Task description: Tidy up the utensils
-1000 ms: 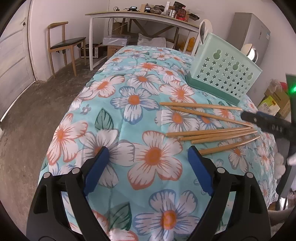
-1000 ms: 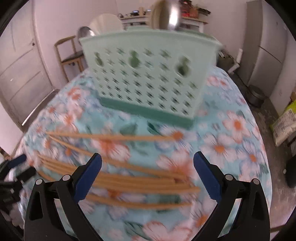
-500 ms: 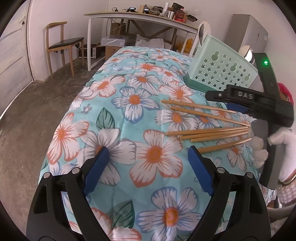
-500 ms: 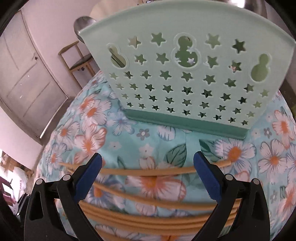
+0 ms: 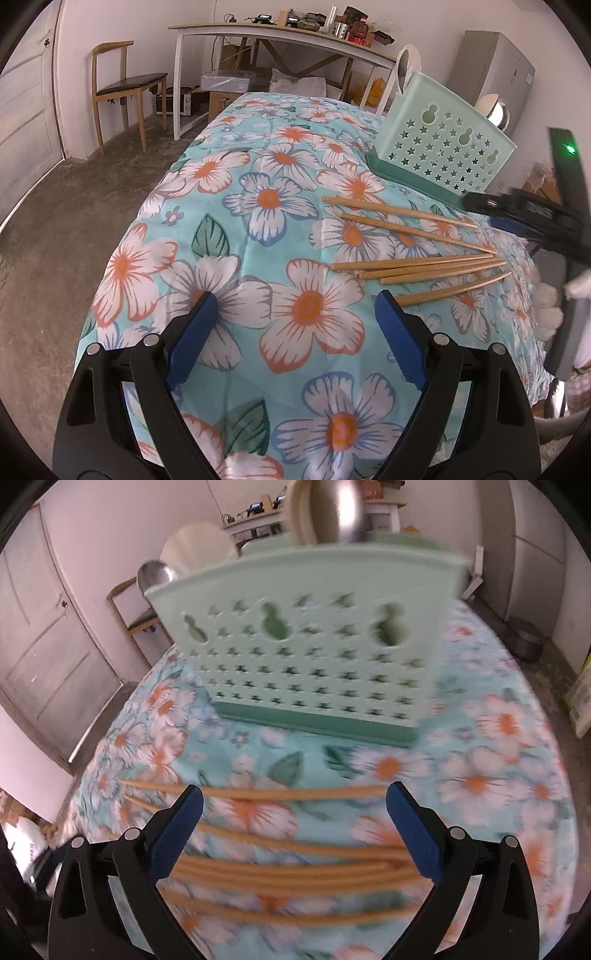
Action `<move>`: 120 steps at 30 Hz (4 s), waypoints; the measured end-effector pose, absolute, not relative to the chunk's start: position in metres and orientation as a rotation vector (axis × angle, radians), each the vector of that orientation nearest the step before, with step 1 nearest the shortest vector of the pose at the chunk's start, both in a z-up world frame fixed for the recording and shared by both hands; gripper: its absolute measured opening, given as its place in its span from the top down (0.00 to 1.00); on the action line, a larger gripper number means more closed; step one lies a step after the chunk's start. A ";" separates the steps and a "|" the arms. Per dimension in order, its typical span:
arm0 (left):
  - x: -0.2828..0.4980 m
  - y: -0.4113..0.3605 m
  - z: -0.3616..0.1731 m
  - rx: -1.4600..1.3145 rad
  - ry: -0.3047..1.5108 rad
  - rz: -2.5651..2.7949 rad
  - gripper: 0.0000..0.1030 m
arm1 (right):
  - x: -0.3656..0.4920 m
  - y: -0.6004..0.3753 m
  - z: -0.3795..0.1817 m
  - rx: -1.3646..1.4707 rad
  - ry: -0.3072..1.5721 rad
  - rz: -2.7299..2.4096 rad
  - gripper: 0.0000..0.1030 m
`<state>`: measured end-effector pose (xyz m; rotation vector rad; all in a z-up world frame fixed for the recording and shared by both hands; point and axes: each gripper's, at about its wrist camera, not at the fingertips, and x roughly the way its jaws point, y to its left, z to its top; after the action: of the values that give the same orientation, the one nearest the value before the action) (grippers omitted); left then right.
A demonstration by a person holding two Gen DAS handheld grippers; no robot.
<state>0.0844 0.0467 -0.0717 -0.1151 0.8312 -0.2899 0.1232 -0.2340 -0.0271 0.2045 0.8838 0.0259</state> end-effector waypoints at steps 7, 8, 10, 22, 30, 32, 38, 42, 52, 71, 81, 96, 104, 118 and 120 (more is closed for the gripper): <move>0.085 0.046 -0.071 -0.117 0.834 -0.282 0.19 | 0.080 -0.271 -0.027 0.147 0.906 -0.044 0.06; 0.085 0.045 -0.071 -0.115 0.834 -0.280 0.19 | 0.075 -0.277 -0.029 0.156 0.911 -0.056 0.06; 0.085 0.046 -0.070 -0.118 0.826 -0.269 0.19 | 0.066 -0.288 -0.034 0.185 0.923 -0.071 0.06; 0.065 0.044 -0.040 -0.104 0.719 -0.281 0.19 | 0.053 -0.313 -0.062 0.388 0.969 -0.029 0.06; 0.046 -0.004 -0.027 0.022 0.687 -0.449 0.23 | 0.045 -0.325 -0.063 0.472 0.930 0.028 0.06; 0.044 -0.022 -0.026 0.059 0.688 -0.508 0.26 | 0.043 -0.326 -0.063 0.482 0.920 0.042 0.06; 0.046 -0.089 -0.034 0.265 0.719 -0.679 0.41 | 0.042 -0.339 -0.064 0.551 0.919 0.112 0.06; 0.046 -0.125 -0.046 0.373 0.729 -0.749 0.55 | 0.042 -0.356 -0.066 0.661 0.929 0.176 0.06; 0.051 -0.157 -0.060 0.502 0.776 -0.760 0.82 | 0.039 -0.364 -0.066 0.704 0.908 0.215 0.06; 0.041 -0.158 -0.058 0.569 0.881 -0.765 1.00 | 0.036 -0.367 -0.066 0.725 0.895 0.225 0.06; 0.040 -0.158 -0.050 0.590 0.718 -0.752 0.88 | 0.036 -0.370 -0.067 0.758 0.882 0.233 0.06; 0.059 -0.190 -0.071 0.791 0.668 -0.729 0.86 | 0.034 -0.371 -0.067 0.754 0.871 0.238 0.06; 0.035 -0.194 -0.064 0.861 0.701 -0.815 1.00 | 0.033 -0.372 -0.067 0.757 0.869 0.240 0.06; 0.042 -0.199 -0.056 0.829 0.608 -0.769 0.77 | 0.032 -0.375 -0.068 0.790 0.866 0.249 0.06; 0.050 -0.202 -0.063 0.850 0.632 -0.764 0.77 | 0.033 -0.374 -0.068 0.790 0.863 0.250 0.06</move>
<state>0.0505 -0.2024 -0.0633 0.8497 0.6318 -0.7637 0.0325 -0.3743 -0.0678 0.7898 0.8631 0.2496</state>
